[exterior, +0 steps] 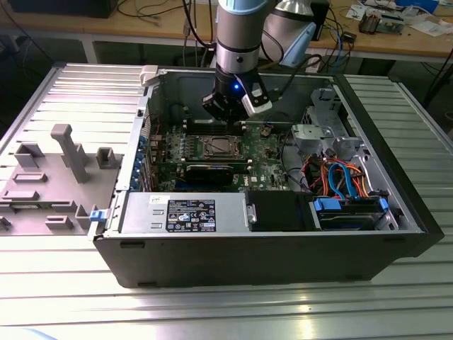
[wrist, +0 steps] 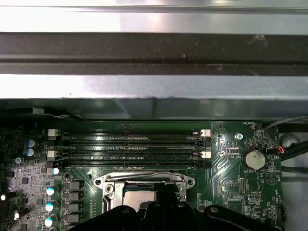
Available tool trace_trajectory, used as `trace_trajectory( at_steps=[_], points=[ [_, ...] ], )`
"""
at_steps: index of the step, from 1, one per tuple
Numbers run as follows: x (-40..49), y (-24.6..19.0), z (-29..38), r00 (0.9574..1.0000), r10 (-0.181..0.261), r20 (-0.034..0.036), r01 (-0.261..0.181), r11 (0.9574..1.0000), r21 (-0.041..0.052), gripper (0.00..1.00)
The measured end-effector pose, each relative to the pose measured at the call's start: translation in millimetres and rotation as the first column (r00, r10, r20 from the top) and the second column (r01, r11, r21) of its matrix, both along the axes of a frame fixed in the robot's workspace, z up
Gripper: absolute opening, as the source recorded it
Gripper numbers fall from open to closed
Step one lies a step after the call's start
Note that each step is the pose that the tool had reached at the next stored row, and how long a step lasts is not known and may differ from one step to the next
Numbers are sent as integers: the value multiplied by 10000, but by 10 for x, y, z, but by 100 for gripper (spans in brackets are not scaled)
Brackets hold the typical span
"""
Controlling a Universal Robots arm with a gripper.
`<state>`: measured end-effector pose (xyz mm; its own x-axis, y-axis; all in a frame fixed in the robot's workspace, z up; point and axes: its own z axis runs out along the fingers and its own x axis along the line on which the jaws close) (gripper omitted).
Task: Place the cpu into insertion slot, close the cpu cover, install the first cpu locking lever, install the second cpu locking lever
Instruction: 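Install the second cpu locking lever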
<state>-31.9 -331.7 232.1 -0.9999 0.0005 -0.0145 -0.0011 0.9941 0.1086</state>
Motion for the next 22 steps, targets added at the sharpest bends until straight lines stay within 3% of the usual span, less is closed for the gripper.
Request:
trace_trajectory(
  at_steps=[8,11,12,14,22],
  points=[
    [-1,-12,8,10000,-1,-2,1,10000,-3,11],
    [0,-11,61,10000,-1,0,1,10000,-1,11],
    [0,-11,136,10000,0,1,0,10000,0,11],
    [0,-50,136,10000,-1,-1,1,10000,-2,11],
    [0,-74,136,10000,-1,0,1,10000,-3,11]
  ],
)
